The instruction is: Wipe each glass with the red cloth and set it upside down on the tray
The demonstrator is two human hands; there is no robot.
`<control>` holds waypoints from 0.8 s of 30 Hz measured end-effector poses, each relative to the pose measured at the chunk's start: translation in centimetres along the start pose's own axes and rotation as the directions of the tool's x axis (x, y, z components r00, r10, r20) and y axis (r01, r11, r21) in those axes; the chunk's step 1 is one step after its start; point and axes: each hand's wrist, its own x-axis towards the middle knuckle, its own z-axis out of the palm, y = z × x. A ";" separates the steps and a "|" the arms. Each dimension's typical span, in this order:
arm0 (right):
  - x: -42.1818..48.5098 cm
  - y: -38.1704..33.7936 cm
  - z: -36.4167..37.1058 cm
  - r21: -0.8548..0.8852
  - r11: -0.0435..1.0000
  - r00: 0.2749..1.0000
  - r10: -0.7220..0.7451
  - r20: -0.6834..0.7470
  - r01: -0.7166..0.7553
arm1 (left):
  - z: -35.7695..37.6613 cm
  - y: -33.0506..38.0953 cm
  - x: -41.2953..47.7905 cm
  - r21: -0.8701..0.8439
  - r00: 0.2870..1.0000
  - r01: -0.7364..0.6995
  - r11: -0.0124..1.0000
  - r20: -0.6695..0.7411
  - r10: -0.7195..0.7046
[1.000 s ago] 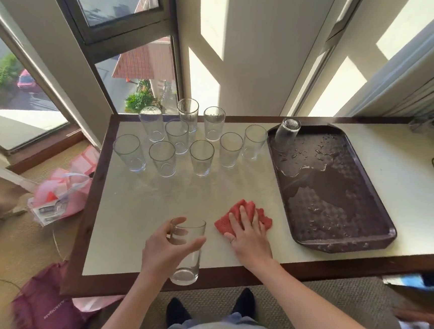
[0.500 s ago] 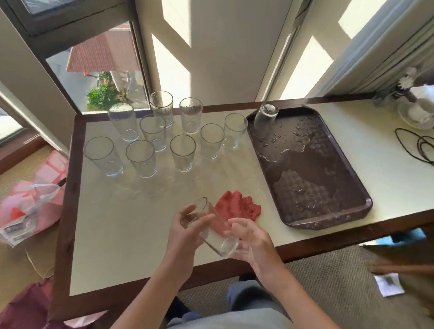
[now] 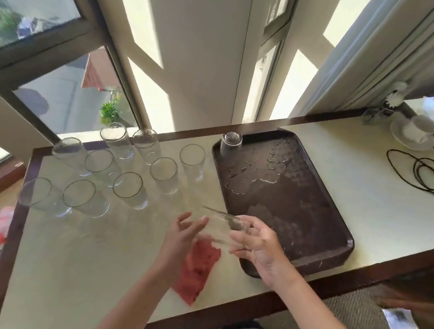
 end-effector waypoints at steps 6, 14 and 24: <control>6.9 -7.1 -5.6 -0.518 0.845 0.959 -0.243 -0.148 0.134 | 2.7 6.3 3.9 0.593 0.848 -0.411 0.693 -0.030 0.529; 15.3 -16.0 -6.1 -0.950 0.297 0.895 -0.443 -0.051 0.093 | 4.3 12.8 10.4 0.998 0.894 -0.059 -0.028 0.065 0.443; 20.4 -19.4 -3.5 -0.988 0.137 0.930 -0.367 0.017 0.072 | 4.4 13.3 12.8 0.993 0.938 -0.010 -0.120 0.051 0.343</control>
